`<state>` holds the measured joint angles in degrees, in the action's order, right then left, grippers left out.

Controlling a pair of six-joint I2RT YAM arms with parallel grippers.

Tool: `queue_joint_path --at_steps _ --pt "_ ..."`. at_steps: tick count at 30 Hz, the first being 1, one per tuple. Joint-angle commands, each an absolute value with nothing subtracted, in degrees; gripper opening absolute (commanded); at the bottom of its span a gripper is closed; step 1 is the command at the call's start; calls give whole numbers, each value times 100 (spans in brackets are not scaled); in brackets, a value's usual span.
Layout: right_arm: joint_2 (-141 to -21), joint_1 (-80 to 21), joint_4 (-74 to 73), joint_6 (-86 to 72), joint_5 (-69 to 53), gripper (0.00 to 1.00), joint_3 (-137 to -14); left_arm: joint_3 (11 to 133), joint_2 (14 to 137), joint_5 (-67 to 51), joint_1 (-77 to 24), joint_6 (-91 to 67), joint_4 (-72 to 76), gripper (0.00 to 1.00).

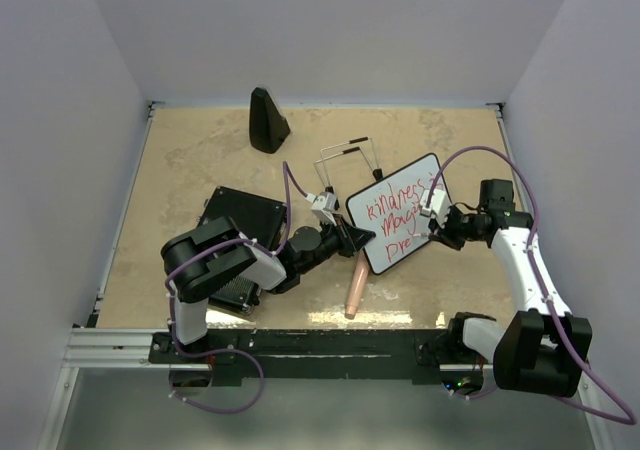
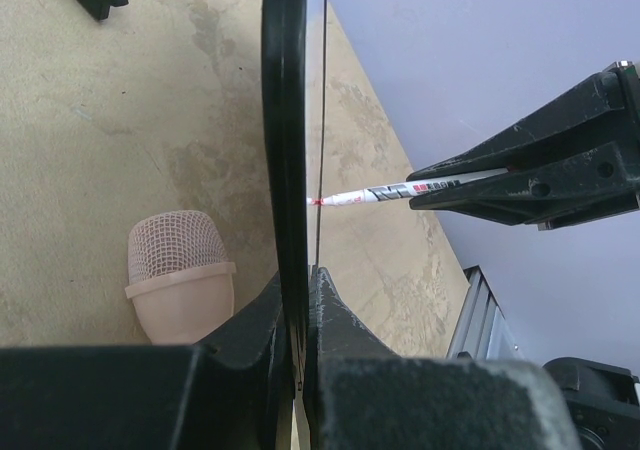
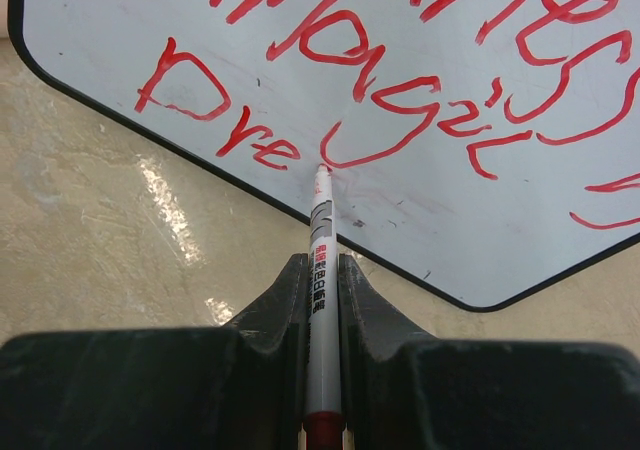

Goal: Write a sentence on the whiteboard

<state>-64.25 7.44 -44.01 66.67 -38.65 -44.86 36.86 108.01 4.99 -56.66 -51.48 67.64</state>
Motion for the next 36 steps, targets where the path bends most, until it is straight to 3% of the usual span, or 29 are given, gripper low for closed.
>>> queue_joint_path --at_steps 1,12,21,36 --pt "-6451 659 -4473 6793 -4113 0 -4518 3867 10793 422 -5695 -5098 7286 0" --pt "-6513 650 -4773 7084 -3771 0 -4456 3876 10793 422 -5695 -5089 7277 0" --pt "-6390 642 -4219 6425 -3428 0 -4482 3850 10784 431 -5704 -5089 7286 0" --pt "-6337 642 -3911 6135 -3726 0 -4667 3858 10811 422 -5695 -5098 7304 0"
